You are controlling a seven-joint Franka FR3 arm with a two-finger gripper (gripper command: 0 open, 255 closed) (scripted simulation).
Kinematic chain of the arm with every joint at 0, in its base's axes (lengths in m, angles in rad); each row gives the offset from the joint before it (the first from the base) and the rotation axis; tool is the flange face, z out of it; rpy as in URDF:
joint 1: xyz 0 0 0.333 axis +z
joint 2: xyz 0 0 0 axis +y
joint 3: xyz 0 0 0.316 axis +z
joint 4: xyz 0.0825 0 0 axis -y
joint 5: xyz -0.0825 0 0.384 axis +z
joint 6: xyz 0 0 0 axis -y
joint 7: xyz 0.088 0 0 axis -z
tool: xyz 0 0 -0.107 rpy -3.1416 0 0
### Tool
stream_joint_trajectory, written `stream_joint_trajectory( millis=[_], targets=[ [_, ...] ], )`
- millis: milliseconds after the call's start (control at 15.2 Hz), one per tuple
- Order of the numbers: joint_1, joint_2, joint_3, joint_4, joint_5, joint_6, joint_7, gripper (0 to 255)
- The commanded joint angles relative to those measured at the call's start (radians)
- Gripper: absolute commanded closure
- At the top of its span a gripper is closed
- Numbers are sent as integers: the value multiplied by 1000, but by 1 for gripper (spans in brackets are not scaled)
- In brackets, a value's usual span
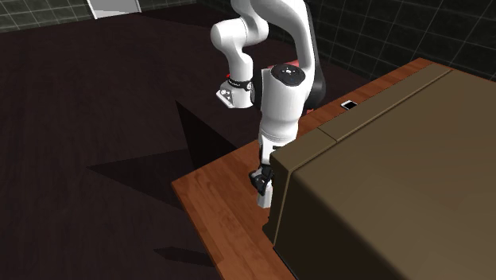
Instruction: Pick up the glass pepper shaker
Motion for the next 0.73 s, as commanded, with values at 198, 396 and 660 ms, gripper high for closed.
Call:
stream_joint_trajectory(
  millis=[198, 396, 660],
  targets=[
    [2, -10, -3, 1, -5, -12, 3, 255],
    [9, -39, -11, 6, -18, -45, 10, 255],
    [16, -76, -20, 15, -35, -90, 18, 255]
  ],
)
